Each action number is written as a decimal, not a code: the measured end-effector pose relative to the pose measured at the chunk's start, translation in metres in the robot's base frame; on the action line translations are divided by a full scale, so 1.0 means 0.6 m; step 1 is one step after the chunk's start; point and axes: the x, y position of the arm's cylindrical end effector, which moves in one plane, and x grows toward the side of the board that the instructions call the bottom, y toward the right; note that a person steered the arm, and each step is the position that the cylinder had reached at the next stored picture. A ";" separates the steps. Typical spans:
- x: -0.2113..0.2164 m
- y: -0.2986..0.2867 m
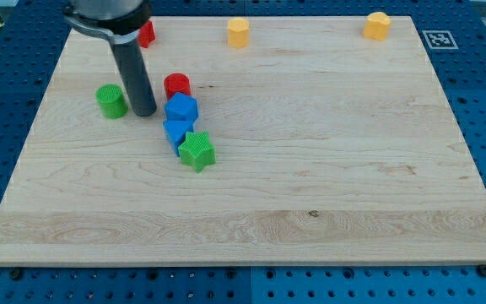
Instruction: Move the blue cube to the middle right
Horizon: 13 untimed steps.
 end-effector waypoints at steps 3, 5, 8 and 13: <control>0.003 0.054; 0.025 0.082; 0.039 0.164; 0.004 0.286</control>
